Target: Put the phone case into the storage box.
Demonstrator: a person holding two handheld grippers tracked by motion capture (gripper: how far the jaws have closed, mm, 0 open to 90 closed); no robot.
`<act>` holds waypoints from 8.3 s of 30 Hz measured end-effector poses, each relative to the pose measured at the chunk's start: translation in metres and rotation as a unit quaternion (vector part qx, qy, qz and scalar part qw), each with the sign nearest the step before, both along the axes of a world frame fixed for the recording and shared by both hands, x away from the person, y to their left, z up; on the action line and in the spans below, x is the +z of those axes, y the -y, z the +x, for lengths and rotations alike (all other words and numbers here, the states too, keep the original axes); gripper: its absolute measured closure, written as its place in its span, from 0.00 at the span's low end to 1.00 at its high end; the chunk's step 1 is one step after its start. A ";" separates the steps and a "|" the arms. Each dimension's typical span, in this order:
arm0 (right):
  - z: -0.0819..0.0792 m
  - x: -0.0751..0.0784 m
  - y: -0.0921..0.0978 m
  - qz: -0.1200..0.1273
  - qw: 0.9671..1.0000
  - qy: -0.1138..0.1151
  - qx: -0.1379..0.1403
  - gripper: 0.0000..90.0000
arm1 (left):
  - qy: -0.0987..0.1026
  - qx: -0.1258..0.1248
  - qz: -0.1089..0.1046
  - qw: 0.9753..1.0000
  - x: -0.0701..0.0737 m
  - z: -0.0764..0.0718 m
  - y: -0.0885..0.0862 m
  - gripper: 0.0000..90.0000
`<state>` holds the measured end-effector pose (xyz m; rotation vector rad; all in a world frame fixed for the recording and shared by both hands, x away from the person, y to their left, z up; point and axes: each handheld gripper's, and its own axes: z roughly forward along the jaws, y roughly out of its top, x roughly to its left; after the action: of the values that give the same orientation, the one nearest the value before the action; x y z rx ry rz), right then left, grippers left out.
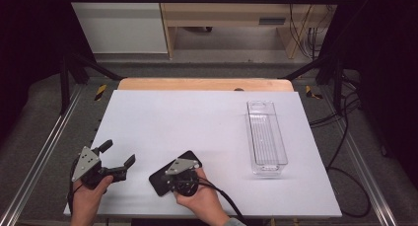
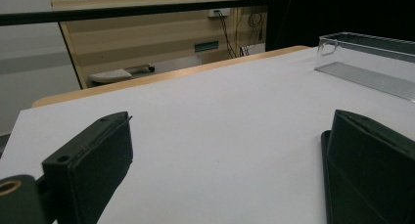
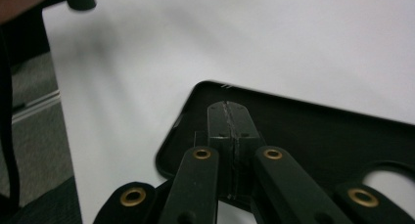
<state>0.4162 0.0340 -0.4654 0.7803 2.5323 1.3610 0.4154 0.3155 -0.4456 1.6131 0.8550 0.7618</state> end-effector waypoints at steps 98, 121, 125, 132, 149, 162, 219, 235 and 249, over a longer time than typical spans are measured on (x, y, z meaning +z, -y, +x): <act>0.009 0.028 0.154 0.069 0.971 0.112 -0.198 0.08 | -0.185 -0.136 0.087 0.969 -0.023 -0.002 0.065 0.05; 0.009 0.027 0.151 0.069 0.975 0.101 -0.184 0.07 | -0.219 -0.159 0.125 0.954 -0.032 -0.003 0.081 0.05; 0.008 0.027 0.151 0.072 0.975 0.100 -0.186 0.07 | -0.222 -0.163 0.128 0.953 -0.033 -0.003 0.084 0.05; 0.008 0.027 0.151 0.071 0.975 0.099 -0.184 0.07 | -0.230 -0.166 0.135 0.949 -0.034 -0.003 0.087 0.05; 0.009 0.025 0.150 0.070 0.976 0.092 -0.183 0.08 | -0.243 -0.165 0.150 0.944 -0.037 0.001 0.095 0.05; 0.010 0.024 0.150 0.069 0.977 0.091 -0.181 0.08 | -0.249 -0.159 0.155 0.943 -0.039 0.004 0.099 0.05; 0.010 0.022 0.149 0.068 0.977 0.085 -0.182 0.08 | -0.190 -0.125 0.184 0.956 -0.014 0.000 0.101 0.17; 0.014 0.043 0.151 0.076 0.973 0.085 -0.198 0.08 | -0.080 -0.077 0.148 0.983 0.021 -0.003 0.104 0.17; 0.049 0.125 0.162 0.058 0.968 0.113 -0.215 0.09 | 0.021 -0.060 0.114 0.991 0.075 0.038 0.139 0.17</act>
<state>0.4649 -0.1276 -0.3407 1.0526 1.9769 1.3627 0.4535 0.1769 -0.3703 1.8265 0.6526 0.8290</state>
